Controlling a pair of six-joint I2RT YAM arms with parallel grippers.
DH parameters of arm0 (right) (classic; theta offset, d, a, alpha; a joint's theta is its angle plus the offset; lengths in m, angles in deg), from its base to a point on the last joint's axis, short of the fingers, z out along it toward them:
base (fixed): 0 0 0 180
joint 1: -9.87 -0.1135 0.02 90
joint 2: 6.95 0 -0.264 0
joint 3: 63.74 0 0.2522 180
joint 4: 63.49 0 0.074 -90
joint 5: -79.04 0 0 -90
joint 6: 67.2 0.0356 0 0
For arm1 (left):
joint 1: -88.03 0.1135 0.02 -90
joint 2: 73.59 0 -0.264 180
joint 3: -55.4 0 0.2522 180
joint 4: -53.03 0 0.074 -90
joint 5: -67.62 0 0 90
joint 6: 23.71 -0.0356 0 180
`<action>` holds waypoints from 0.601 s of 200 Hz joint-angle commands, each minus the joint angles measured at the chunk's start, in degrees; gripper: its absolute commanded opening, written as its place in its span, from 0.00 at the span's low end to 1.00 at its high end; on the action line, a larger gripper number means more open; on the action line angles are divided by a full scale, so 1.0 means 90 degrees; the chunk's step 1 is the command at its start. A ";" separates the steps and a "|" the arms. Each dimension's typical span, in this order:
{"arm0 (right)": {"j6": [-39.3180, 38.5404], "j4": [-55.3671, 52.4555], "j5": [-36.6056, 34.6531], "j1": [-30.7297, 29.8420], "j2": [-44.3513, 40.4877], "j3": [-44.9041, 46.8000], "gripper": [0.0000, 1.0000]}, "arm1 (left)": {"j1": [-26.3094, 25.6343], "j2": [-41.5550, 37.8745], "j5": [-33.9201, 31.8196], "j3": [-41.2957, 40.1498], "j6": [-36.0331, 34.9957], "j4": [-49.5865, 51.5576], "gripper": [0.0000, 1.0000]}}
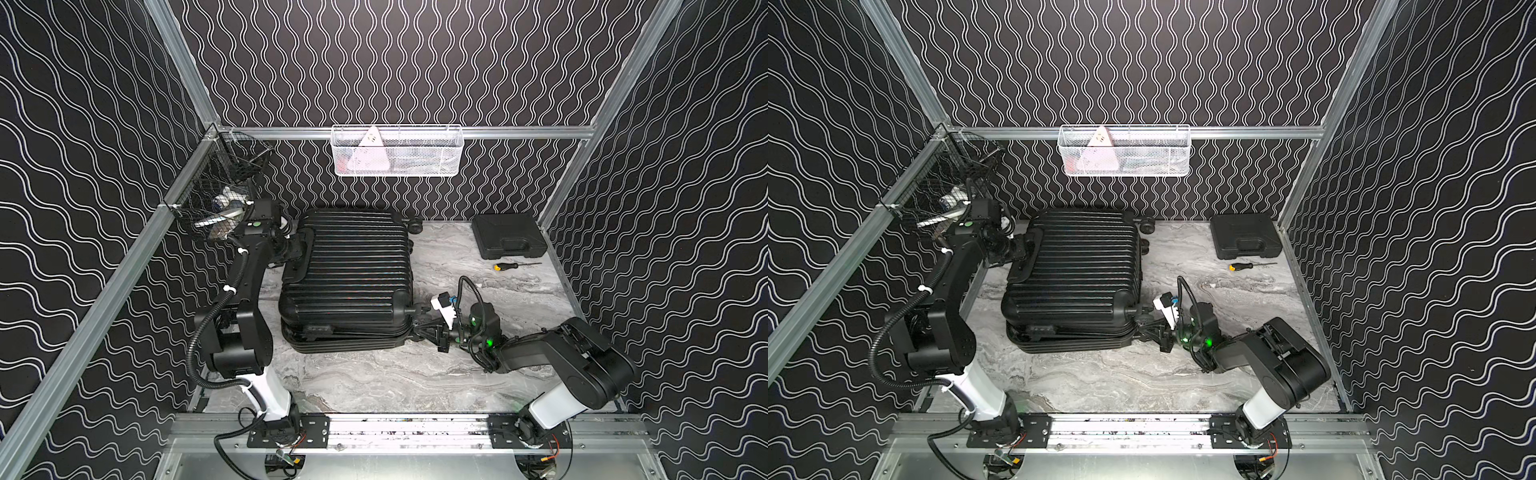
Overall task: Close the suitcase zippers
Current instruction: Zip the zipper on the suitcase.
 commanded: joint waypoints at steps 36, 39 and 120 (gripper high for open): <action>0.1011 -0.0300 0.0007 -0.0081 0.0062 -0.0147 0.00 | 0.0115 -0.0268 -0.0212 -0.0225 0.1221 -0.1580 0.25; 0.1068 -0.0349 0.0026 -0.0088 0.0093 -0.0191 0.00 | 0.0115 -0.0288 -0.0228 -0.0245 0.1216 -0.1588 0.25; 0.3218 0.0733 -0.0189 -0.0146 -0.0093 0.0140 0.00 | 0.0115 -0.0700 -0.0152 -0.0898 0.1865 -0.1912 0.12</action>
